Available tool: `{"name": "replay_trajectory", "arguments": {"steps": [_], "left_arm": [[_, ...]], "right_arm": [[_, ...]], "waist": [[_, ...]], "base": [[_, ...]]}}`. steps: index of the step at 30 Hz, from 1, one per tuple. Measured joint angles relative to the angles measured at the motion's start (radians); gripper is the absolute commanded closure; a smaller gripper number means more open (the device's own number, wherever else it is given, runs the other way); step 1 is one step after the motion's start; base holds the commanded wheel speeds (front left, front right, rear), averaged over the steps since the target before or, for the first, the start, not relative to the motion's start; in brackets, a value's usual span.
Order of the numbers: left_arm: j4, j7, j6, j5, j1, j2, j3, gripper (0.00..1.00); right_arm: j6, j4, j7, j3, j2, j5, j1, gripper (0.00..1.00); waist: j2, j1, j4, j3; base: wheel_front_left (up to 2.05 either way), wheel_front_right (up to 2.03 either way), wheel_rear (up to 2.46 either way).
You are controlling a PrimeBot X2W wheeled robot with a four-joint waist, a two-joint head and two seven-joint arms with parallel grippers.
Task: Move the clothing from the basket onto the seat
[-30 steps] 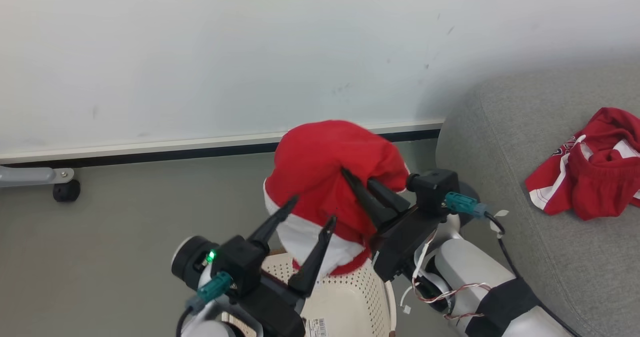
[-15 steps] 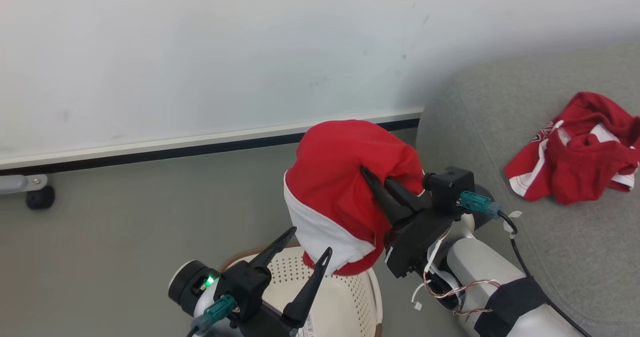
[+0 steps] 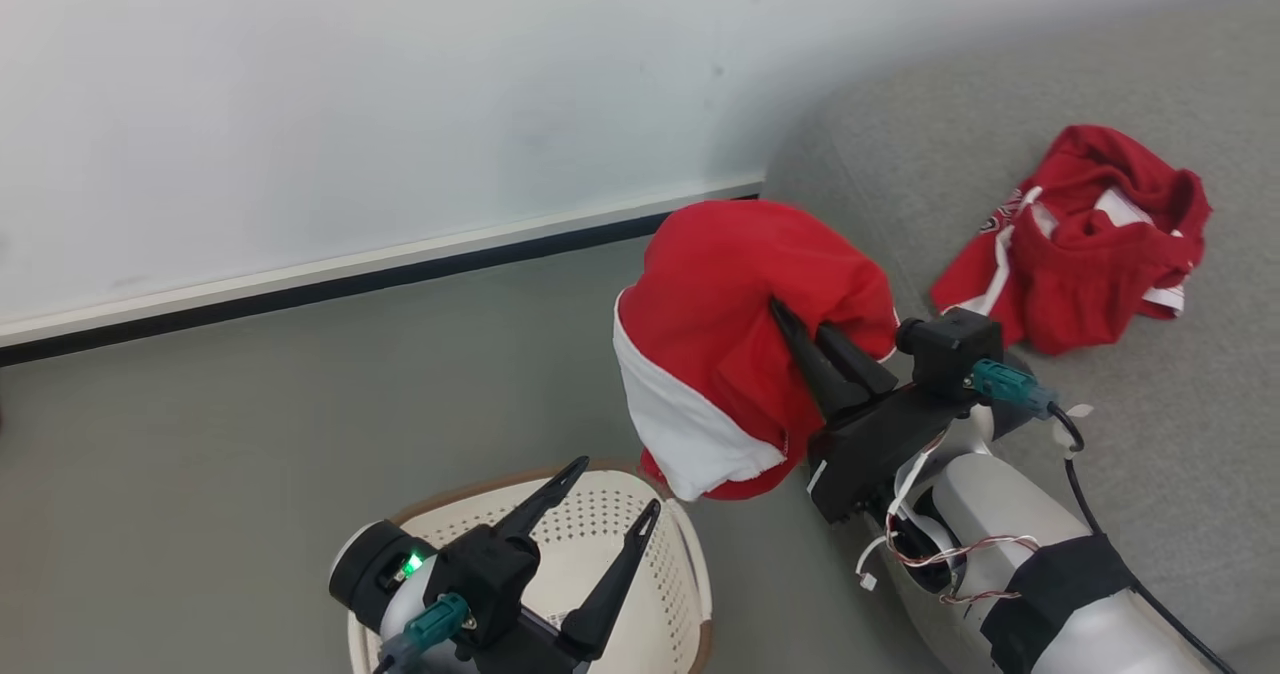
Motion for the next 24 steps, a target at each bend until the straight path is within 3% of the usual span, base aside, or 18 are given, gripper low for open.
{"name": "replay_trajectory", "arguments": {"steps": [24], "left_arm": [[-0.046, 0.032, -0.008, 0.006, -0.023, 0.019, -0.015, 0.0]], "right_arm": [[-0.041, 0.002, -0.027, -0.076, -0.027, 0.028, 0.012, 1.0]], "waist": [[0.0, 0.0, -0.217, 0.063]], "base": [[0.0, 0.0, 0.0]]}}
